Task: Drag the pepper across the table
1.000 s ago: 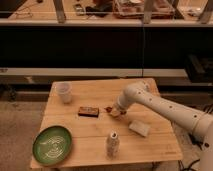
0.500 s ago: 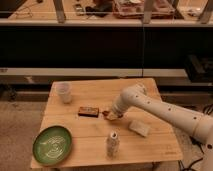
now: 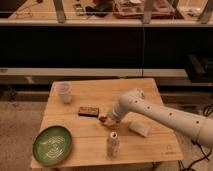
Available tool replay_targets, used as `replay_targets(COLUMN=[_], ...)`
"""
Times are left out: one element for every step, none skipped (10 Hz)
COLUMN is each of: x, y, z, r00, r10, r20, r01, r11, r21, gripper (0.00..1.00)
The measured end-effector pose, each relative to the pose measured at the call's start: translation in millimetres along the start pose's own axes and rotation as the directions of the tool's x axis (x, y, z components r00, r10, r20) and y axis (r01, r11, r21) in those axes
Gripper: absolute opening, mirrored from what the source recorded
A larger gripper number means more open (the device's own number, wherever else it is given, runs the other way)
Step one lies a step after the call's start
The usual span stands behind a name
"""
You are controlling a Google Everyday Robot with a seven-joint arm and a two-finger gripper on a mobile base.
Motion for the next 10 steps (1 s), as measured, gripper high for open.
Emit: replay_targets(x=[3, 7, 11, 15, 18, 20, 22, 24, 26, 30], y=[-5, -11, -19, -27, -32, -35, -38, -41, -42, -44], z=[0, 1, 3, 5, 7, 8, 9, 11, 11, 10], r00=[1.0, 0.999, 0.999, 0.997, 0.996, 0.996, 0.995, 0.994, 0.993, 0.992], r10=[-0.015, -0.034, -0.053, -0.073, -0.086, -0.094, -0.102, -0.109, -0.114, -0.124], r20=[-0.002, -0.003, -0.006, -0.009, -0.012, -0.013, -0.016, -0.02, -0.024, -0.03], r01=[0.015, 0.034, 0.053, 0.073, 0.086, 0.094, 0.102, 0.109, 0.115, 0.125], r11=[1.0, 0.999, 0.998, 0.997, 0.996, 0.995, 0.994, 0.993, 0.992, 0.991], r21=[0.003, 0.01, 0.019, 0.029, 0.035, 0.04, 0.045, 0.048, 0.048, 0.047], gripper=[0.31, 0.31, 0.31, 0.31, 0.31, 0.31, 0.31, 0.31, 0.31, 0.31])
